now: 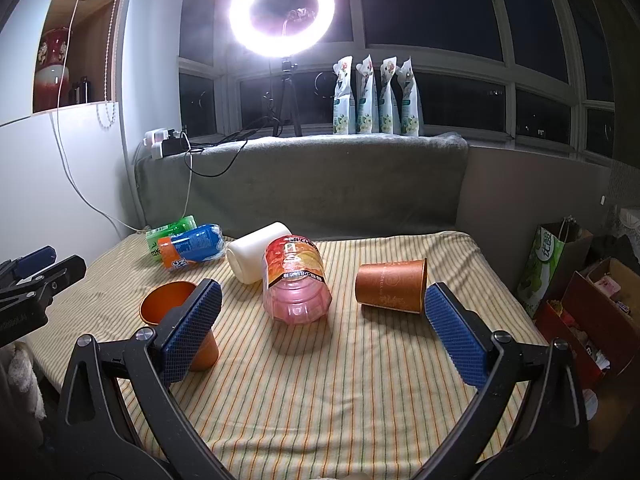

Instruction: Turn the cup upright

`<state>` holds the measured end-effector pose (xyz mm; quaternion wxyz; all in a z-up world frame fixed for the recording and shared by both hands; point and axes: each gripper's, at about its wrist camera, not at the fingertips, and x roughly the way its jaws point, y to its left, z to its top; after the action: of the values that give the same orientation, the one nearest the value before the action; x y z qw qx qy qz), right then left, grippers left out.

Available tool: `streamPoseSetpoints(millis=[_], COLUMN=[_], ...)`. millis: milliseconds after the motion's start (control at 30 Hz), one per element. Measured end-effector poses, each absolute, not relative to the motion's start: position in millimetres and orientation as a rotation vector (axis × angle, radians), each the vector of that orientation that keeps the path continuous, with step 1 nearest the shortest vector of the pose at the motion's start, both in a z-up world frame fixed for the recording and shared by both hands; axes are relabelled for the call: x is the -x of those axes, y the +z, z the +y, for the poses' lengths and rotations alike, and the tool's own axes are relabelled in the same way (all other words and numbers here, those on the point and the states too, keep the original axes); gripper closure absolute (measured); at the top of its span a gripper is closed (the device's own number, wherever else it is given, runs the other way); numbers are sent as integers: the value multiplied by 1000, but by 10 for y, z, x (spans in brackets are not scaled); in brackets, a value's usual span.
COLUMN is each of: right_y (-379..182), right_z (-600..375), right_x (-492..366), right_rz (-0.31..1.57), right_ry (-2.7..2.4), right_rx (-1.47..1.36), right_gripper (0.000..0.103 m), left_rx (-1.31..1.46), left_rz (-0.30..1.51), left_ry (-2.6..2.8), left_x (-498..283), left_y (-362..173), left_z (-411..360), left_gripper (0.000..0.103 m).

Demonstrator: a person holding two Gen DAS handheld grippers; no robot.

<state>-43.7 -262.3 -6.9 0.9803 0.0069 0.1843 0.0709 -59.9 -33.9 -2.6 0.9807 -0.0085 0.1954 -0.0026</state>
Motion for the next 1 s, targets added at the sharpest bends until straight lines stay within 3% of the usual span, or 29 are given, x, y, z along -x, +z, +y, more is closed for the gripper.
streamPoseSetpoints(millis=[1000], right_y=[-102], right_z=[-2623], right_x=[413], right_rz=[377], right_ry=[142], right_rx=[-14], right_gripper=[0], left_rx=[3], left_rz=[388], left_ry=[-8], left_x=[582], left_y=[-24], left_z=[-339], left_gripper=[21])
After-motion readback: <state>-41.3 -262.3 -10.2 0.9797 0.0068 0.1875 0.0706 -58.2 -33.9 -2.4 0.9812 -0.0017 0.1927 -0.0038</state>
